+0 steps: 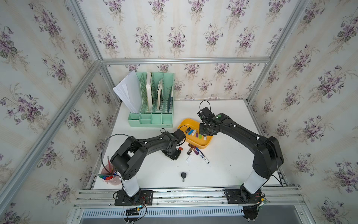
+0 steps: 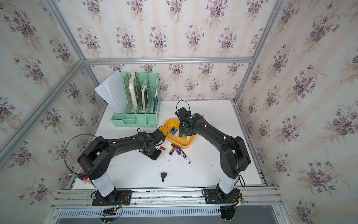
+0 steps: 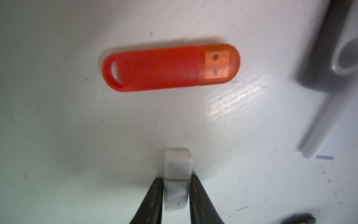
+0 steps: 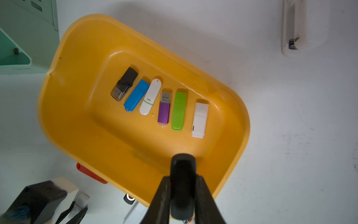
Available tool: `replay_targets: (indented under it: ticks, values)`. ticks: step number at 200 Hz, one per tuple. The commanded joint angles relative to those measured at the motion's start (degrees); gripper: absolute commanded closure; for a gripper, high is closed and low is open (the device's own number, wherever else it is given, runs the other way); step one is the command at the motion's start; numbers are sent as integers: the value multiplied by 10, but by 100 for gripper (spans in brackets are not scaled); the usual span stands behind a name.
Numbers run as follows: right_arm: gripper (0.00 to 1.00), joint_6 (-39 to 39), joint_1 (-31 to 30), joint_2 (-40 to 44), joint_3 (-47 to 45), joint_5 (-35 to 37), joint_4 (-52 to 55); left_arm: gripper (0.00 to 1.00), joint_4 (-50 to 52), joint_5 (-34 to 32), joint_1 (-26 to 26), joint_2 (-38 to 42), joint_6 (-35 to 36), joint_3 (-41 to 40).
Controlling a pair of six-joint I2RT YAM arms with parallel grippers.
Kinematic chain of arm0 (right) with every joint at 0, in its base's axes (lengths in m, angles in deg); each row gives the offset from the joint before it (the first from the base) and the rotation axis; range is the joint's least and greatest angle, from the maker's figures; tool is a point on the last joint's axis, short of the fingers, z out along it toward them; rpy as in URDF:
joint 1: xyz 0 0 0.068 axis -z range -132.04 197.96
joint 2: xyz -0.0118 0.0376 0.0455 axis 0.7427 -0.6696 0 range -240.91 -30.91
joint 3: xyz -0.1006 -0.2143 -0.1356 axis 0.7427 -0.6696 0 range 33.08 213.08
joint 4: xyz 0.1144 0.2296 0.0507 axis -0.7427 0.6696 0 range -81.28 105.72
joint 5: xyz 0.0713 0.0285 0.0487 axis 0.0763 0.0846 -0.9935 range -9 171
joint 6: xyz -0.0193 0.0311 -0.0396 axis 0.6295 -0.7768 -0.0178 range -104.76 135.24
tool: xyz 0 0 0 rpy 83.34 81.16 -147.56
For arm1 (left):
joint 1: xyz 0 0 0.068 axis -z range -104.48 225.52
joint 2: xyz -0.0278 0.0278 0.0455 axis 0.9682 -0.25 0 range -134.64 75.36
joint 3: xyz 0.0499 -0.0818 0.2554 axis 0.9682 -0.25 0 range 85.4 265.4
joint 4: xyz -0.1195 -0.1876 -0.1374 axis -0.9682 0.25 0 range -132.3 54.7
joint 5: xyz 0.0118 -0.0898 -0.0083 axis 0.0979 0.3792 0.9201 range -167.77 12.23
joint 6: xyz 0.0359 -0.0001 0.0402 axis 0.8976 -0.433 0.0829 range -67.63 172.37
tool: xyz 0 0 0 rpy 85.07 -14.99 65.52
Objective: Put the usb flash drive into the storage box
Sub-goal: Place the USB flash in the storage box.
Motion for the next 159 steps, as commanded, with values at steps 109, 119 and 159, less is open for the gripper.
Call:
replay_targets:
  ticks: [109, 119, 159]
  values:
    - [85, 55, 22, -125, 22, -12, -51, 71, -19, 47, -13, -43, -2, -22]
    - [85, 55, 22, -131, 21, -11, -52, 71, -19, 47, -14, -43, -2, -22]
    - [85, 58, 21, -145, 22, 6, -49, 71, -18, 47, -15, -43, 0, -23]
